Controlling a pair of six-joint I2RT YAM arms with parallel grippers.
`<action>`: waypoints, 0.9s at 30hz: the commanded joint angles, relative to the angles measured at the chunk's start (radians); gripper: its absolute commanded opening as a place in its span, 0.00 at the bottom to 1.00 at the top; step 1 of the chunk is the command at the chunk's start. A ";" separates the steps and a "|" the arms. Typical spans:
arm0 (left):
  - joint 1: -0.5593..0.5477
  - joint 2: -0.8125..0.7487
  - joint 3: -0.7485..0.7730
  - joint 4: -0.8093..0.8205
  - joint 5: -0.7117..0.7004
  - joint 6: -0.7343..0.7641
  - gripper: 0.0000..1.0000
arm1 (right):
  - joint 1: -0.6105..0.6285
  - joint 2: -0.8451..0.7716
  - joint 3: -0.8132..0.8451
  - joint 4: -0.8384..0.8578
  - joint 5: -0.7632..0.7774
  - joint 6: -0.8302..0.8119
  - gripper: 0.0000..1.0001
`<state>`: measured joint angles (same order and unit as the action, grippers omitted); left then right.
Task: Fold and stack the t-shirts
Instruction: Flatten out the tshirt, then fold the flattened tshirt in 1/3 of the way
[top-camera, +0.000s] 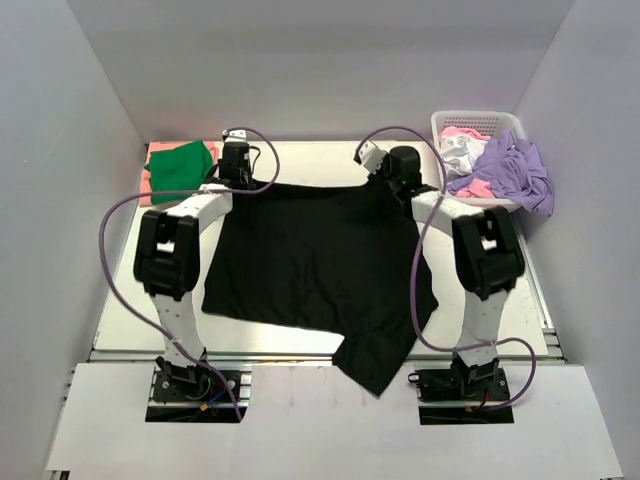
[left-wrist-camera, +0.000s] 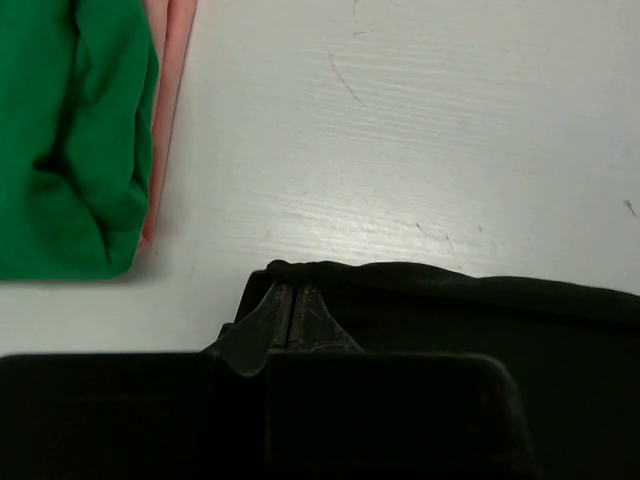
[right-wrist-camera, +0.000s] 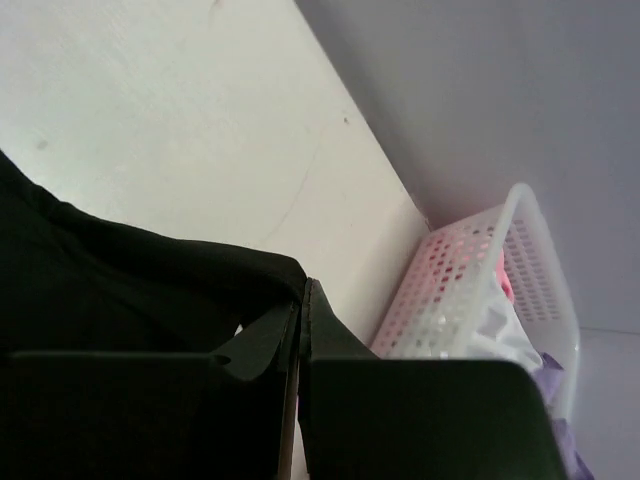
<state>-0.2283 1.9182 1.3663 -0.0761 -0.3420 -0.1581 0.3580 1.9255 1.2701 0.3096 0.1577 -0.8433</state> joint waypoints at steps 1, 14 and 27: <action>0.040 0.066 0.131 0.025 0.018 -0.015 0.00 | -0.017 0.091 0.147 0.071 0.026 0.047 0.00; 0.099 0.220 0.280 0.053 0.125 0.009 0.00 | -0.021 0.123 0.169 0.026 0.069 0.092 0.00; 0.099 0.012 -0.016 0.111 0.152 0.028 0.00 | 0.042 -0.186 -0.067 -0.258 0.135 0.151 0.00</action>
<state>-0.1337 2.0541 1.3796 0.0025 -0.1921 -0.1387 0.3698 1.8042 1.2129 0.1558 0.2333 -0.7067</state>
